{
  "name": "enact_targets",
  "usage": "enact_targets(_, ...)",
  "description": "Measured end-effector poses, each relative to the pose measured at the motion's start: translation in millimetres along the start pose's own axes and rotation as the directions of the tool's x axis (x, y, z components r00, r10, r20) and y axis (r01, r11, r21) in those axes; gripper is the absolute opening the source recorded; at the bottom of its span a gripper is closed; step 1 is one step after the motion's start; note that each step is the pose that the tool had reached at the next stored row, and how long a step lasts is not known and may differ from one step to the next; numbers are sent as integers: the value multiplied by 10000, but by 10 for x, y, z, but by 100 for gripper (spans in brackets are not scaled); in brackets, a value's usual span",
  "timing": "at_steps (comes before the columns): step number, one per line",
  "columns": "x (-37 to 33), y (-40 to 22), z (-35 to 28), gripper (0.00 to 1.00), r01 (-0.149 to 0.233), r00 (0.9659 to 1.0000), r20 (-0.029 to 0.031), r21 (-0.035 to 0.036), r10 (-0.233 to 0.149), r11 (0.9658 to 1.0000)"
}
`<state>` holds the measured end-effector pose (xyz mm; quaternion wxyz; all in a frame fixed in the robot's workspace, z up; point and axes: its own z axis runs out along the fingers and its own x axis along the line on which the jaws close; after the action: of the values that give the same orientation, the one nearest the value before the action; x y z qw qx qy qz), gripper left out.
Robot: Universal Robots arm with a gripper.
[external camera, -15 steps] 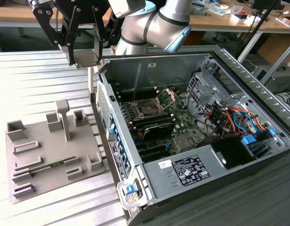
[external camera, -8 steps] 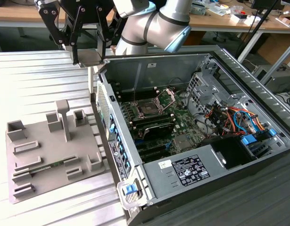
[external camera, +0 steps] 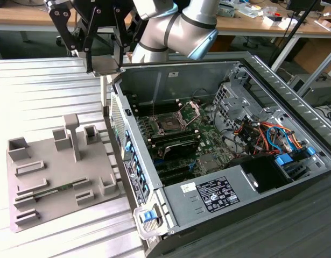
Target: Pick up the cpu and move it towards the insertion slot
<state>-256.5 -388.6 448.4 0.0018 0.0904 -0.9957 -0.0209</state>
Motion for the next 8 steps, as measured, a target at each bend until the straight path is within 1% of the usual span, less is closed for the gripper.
enact_targets(8,-56,13,5,55,0,10000,-4,18,0,10000)
